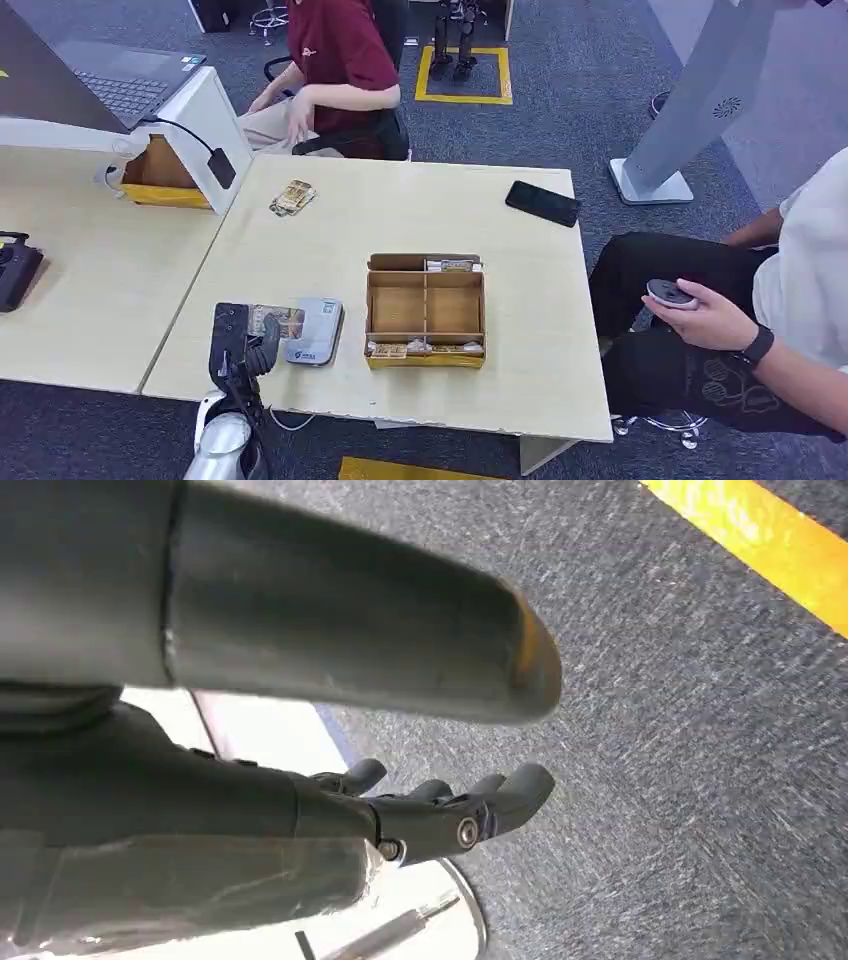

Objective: Pass the card to the sensor for recognition and then transmit it.

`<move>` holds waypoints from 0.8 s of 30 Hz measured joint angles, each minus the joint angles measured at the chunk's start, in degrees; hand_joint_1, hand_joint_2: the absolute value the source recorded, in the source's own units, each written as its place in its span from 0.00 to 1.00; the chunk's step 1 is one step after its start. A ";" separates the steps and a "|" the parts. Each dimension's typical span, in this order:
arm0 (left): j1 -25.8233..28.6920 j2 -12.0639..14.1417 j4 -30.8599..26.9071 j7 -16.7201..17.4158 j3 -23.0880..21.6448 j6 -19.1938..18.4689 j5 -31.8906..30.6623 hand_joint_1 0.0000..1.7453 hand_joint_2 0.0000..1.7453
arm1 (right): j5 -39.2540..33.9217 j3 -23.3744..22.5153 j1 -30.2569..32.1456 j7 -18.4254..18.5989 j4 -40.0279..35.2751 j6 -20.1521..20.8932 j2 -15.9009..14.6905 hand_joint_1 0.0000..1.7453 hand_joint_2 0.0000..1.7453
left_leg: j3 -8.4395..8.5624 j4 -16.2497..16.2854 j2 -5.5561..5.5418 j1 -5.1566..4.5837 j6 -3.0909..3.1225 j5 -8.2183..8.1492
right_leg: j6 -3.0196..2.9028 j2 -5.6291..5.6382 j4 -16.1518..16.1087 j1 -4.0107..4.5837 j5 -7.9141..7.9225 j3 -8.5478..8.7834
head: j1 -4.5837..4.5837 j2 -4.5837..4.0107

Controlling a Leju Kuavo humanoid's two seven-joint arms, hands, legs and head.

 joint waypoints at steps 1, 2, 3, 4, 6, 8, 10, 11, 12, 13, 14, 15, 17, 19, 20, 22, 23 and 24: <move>-0.04 0.09 0.44 0.00 0.04 -0.11 0.07 1.00 1.00 | 0.00 0.07 -0.02 0.07 0.00 0.02 0.02 0.00 0.00 | 0.00 0.00 0.00 0.00 0.00 0.00 | 0.00 0.00 0.00 0.00 0.00 0.00 | 0.00 0.00; -0.07 0.13 0.83 0.00 0.07 -0.28 0.11 1.00 1.00 | 0.00 0.17 -0.06 0.09 -0.02 0.02 0.02 0.00 0.00 | 0.00 0.00 0.00 0.00 0.00 0.00 | 0.00 0.00 0.00 0.00 0.00 0.00 | 0.00 0.00; -0.09 0.15 1.14 0.00 0.07 -0.44 0.11 1.00 1.00 | 0.00 0.31 -0.12 0.11 0.00 0.02 0.02 0.00 0.00 | 0.00 0.00 0.00 0.00 0.00 0.01 | 0.00 0.00 0.00 0.00 0.00 0.00 | 0.00 0.00; -0.10 0.15 1.53 0.00 0.07 -0.48 0.11 1.00 1.00 | 0.00 0.44 -0.20 0.22 -0.02 0.02 0.02 0.00 0.00 | 0.01 0.00 0.00 0.00 0.00 0.01 | 0.00 0.00 0.00 0.00 0.00 0.00 | 0.00 0.00; -0.13 0.15 2.12 0.00 0.07 -0.63 0.11 1.00 1.00 | -0.02 0.52 -0.27 0.13 -0.02 0.02 0.02 0.00 0.00 | 0.01 0.00 0.00 0.00 -0.01 0.01 | -0.01 0.00 0.01 0.00 0.01 0.00 | 0.00 0.00; -0.13 0.15 2.51 -0.02 0.07 -0.98 -0.07 1.00 1.00 | -0.02 0.57 -0.30 -0.02 -0.02 0.00 0.00 0.00 0.00 | 0.01 0.00 0.00 0.00 -0.01 0.01 | -0.01 0.00 0.01 0.00 0.01 0.00 | 0.00 0.00; -0.14 0.15 2.71 0.00 0.07 -1.42 -0.68 1.00 1.00 | -0.02 0.63 -0.31 -0.02 -0.02 0.00 0.02 0.00 0.00 | 0.01 0.00 0.00 0.00 -0.01 0.01 | -0.01 0.00 0.01 0.00 0.01 0.00 | 0.00 0.00; -0.13 0.13 2.82 0.15 0.07 -1.49 -1.12 1.00 1.00 | -0.02 0.68 -0.31 -0.02 -0.02 0.00 0.02 0.00 0.00 | 0.01 0.00 0.00 0.00 -0.01 0.01 | -0.01 0.00 0.01 0.00 0.01 0.00 | 0.00 0.00; -0.14 0.13 2.91 0.50 0.07 -1.49 -1.53 1.00 1.00 | -0.02 0.70 -0.31 -0.02 -0.02 0.00 0.02 0.00 0.00 | 0.01 0.00 0.00 0.00 -0.01 0.01 | -0.01 0.00 0.01 0.00 0.01 0.00 | 0.00 0.00; -0.14 0.11 3.08 0.70 0.07 -1.49 -2.16 1.00 1.00 | -0.02 0.72 -0.32 -0.02 -0.02 0.00 0.00 0.00 0.00 | 0.01 0.00 0.01 0.00 -0.01 0.01 | -0.01 0.00 0.01 0.00 0.01 0.00 | 0.00 0.00; -0.15 0.09 3.28 1.03 0.07 -1.49 -2.68 1.00 1.00 | 0.00 0.72 -0.34 -0.02 -0.02 0.00 0.02 0.00 0.00 | 0.01 0.00 0.01 0.00 -0.01 0.01 | -0.01 0.00 0.01 0.00 0.01 0.00 | 0.00 0.00; -0.16 0.07 3.50 1.07 0.04 -1.49 -3.15 1.00 1.00 | 0.00 0.74 -0.37 -0.02 -0.02 0.02 0.02 0.00 0.00 | 0.01 0.00 0.00 0.00 -0.01 0.01 | -0.01 0.00 0.01 0.00 0.01 0.00 | 0.00 0.00; -0.16 -0.11 4.13 1.20 -0.02 -1.64 -4.02 1.00 1.00 | 0.00 0.81 -0.46 0.04 -0.02 0.09 0.02 0.00 0.00 | 0.01 0.00 0.00 0.00 -0.01 0.01 | -0.01 0.00 0.01 0.00 0.01 -0.01 | -0.02 0.00; -0.17 -0.37 4.70 1.31 -0.20 -1.73 -4.59 1.00 1.00 | 0.00 0.83 -0.57 0.39 -0.02 0.09 0.00 0.00 0.00 | 0.01 0.00 0.01 0.00 -0.01 0.01 | -0.01 0.00 0.00 0.00 0.01 0.00 | -0.02 0.00; -0.19 -0.46 4.89 1.53 -0.20 -1.73 -4.89 1.00 1.00 | 0.00 0.85 -0.60 0.42 -0.02 0.11 0.02 0.00 0.00 | 0.01 0.00 0.00 0.00 -0.01 0.01 | -0.01 0.00 0.00 0.00 0.01 0.00 | 0.00 0.00; -0.22 -0.63 5.42 1.71 -0.33 -1.66 -5.64 1.00 1.00 | 0.00 1.03 -0.65 0.59 -0.04 0.28 0.02 0.00 0.00 | 0.02 0.00 0.01 0.00 -0.01 0.01 | -0.01 0.00 0.00 0.00 0.01 0.00 | 0.00 0.00; -0.28 -0.77 5.70 1.73 -0.37 -1.64 -5.97 1.00 1.00 | 0.00 1.14 -0.65 0.63 -0.04 0.35 0.02 0.00 0.00 | 0.02 0.00 0.01 0.00 -0.01 0.01 | -0.01 0.00 0.01 0.00 0.01 0.00 | 0.00 0.00; -0.32 -0.88 5.88 1.81 -0.39 -1.64 -6.25 1.00 1.00 | 0.00 1.24 -0.67 0.70 -0.04 0.42 0.02 0.00 0.00 | 0.02 0.00 0.00 0.00 -0.01 0.01 | -0.01 0.00 0.01 0.00 0.01 0.00 | 0.00 0.00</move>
